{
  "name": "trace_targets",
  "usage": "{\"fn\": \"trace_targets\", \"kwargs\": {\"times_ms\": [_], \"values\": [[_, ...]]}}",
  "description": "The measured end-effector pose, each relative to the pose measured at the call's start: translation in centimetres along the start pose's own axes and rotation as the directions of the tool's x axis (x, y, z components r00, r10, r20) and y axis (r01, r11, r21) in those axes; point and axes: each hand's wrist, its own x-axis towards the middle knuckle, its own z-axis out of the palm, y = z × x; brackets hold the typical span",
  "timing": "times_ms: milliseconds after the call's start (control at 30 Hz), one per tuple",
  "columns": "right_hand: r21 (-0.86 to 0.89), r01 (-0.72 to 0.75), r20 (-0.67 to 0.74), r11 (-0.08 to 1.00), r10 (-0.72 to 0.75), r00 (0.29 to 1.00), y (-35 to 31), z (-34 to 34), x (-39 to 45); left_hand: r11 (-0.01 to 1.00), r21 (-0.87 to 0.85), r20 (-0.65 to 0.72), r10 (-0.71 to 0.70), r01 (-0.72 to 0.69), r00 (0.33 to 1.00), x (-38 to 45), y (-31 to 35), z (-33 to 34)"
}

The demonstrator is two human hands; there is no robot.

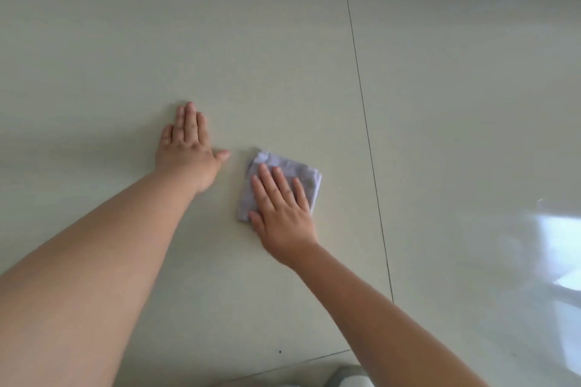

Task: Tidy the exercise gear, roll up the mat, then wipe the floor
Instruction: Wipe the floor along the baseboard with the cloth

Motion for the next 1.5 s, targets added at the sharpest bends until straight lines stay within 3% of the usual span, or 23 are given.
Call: {"fn": "trace_targets", "kwargs": {"times_ms": [100, 200, 267, 333, 400, 433, 467, 567, 633, 733, 800, 900, 1000, 1133, 1233, 1300, 1367, 1400, 1500], "values": [[-0.054, -0.001, 0.116, 0.999, 0.007, 0.993, 4.3, 1.8, -9.6, 1.000, -0.015, -0.048, -0.010, 0.009, 0.999, -1.1, 0.6, 0.1], [-0.089, -0.221, 0.167, 0.971, 0.233, 0.958, 10.7, 0.4, -17.0, 0.996, -0.059, -0.126, 0.066, -0.074, 0.990, -3.1, 2.9, 0.9], [0.009, -0.483, 0.107, 0.876, 0.479, 0.871, 14.6, -1.4, -18.4, 0.973, -0.006, -0.114, 0.229, -0.231, 0.967, -4.3, 5.3, 1.6], [0.148, -0.715, 0.114, 0.683, 0.707, 0.698, 17.1, -3.7, -16.6, 0.932, 0.038, -0.057, 0.363, -0.362, 0.930, -5.4, 7.9, 2.3], [0.220, -0.814, 0.120, 0.537, 0.813, 0.569, 18.2, -5.3, -12.9, 0.901, 0.092, 0.002, 0.426, -0.424, 0.905, -6.0, 9.8, 3.0], [0.229, -0.816, 0.117, 0.531, 0.817, 0.565, 17.8, -5.8, -10.8, 0.885, 0.129, 0.026, 0.447, -0.447, 0.894, -6.2, 10.5, 3.1], [0.214, -0.795, 0.125, 0.567, 0.792, 0.598, 16.9, -6.2, -9.0, 0.868, 0.165, 0.047, 0.467, -0.468, 0.883, -6.2, 11.1, 3.2], [0.122, -0.527, 0.192, 0.841, 0.501, 0.844, 11.8, -5.4, -5.9, 0.840, 0.243, 0.060, 0.486, -0.485, 0.872, -5.4, 11.6, 2.0], [0.085, -0.351, 0.237, 0.933, 0.323, 0.916, 8.7, -4.8, -6.2, 0.868, 0.237, 0.041, 0.439, -0.436, 0.897, -5.0, 11.3, 0.6], [0.022, -0.275, 0.327, 0.961, 0.253, 0.910, 8.0, -5.2, -8.5, 0.884, 0.212, 0.040, 0.419, -0.417, 0.907, -5.2, 11.1, -1.0], [-0.065, -0.217, 0.447, 0.974, 0.223, 0.866, 9.0, -6.6, -10.9, 0.859, 0.218, 0.063, 0.462, -0.464, 0.885, -5.9, 11.1, -1.4], [-0.216, -0.226, 0.606, 0.950, 0.312, 0.732, 9.9, -10.1, -13.9, 0.841, 0.222, 0.092, 0.486, -0.494, 0.869, -6.7, 11.4, -1.9], [-0.344, -0.271, 0.597, 0.899, 0.432, 0.676, 10.1, -14.4, -15.3, 0.810, 0.229, 0.093, 0.534, -0.540, 0.840, -7.4, 12.1, -2.6], [-0.454, -0.214, 0.556, 0.865, 0.462, 0.690, 10.5, -17.6, -15.5, 0.772, 0.249, 0.079, 0.586, -0.585, 0.806, -8.4, 13.0, -2.9], [-0.456, -0.166, 0.509, 0.874, 0.409, 0.757, 11.3, -17.0, -13.4, 0.798, 0.221, 0.072, 0.560, -0.561, 0.825, -8.1, 13.0, -1.7], [-0.434, -0.066, 0.491, 0.898, 0.297, 0.819, 11.5, -15.0, -11.1, 0.819, 0.220, 0.074, 0.528, -0.530, 0.846, -7.5, 12.6, -0.5], [-0.377, 0.113, 0.372, 0.919, 0.038, 0.928, 11.3, -12.1, -8.9, 0.838, 0.233, 0.071, 0.491, -0.493, 0.868, -6.7, 12.0, 1.0], [-0.360, 0.187, 0.345, 0.914, -0.055, 0.937, 11.2, -10.6, -8.2, 0.851, 0.237, 0.081, 0.464, -0.469, 0.882, -6.4, 11.7, 1.8], [-0.300, 0.259, 0.395, 0.918, -0.128, 0.910, 12.0, -6.8, -7.7, 0.887, 0.222, 0.103, 0.392, -0.405, 0.914, -6.0, 11.3, 3.6]]}}
